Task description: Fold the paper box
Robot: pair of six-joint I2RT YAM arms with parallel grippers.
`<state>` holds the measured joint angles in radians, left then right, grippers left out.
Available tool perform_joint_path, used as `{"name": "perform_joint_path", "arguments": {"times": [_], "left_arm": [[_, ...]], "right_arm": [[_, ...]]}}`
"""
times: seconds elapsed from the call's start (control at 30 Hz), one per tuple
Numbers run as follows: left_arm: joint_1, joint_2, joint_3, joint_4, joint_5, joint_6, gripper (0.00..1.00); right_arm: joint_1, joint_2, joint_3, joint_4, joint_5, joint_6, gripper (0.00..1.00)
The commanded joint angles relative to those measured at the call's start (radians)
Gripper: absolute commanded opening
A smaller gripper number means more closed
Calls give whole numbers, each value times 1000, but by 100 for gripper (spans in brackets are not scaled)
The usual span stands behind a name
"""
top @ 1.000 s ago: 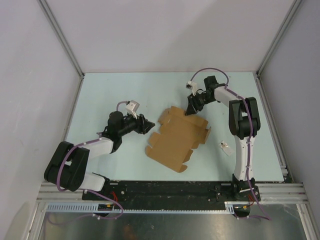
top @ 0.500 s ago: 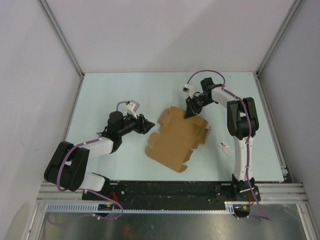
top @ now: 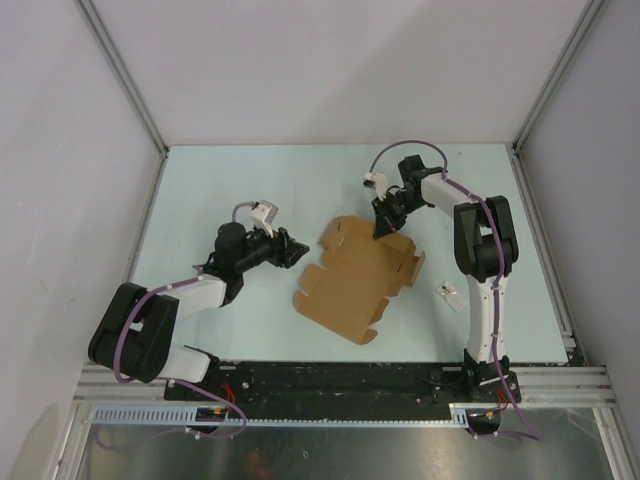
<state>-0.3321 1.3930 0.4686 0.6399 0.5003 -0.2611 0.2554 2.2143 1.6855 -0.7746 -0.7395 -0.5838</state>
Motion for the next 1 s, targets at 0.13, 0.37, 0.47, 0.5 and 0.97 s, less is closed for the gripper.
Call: {"name": "perform_joint_path", "arguments": {"times": [0.13, 0.37, 0.47, 0.5, 0.97], "left_arm": [[15, -26, 22, 14, 14, 10, 61], [24, -29, 22, 14, 12, 3, 61], [30, -29, 31, 14, 18, -1, 60], [31, -29, 33, 14, 18, -6, 61], [33, 18, 57, 38, 29, -17, 60]], "right_arm": [[71, -254, -138, 66, 158, -106, 0], [143, -352, -197, 121, 331, -122, 0], [180, -398, -231, 138, 396, -131, 0], [192, -416, -239, 140, 414, -136, 0], [320, -588, -389, 293, 701, -205, 0]]}}
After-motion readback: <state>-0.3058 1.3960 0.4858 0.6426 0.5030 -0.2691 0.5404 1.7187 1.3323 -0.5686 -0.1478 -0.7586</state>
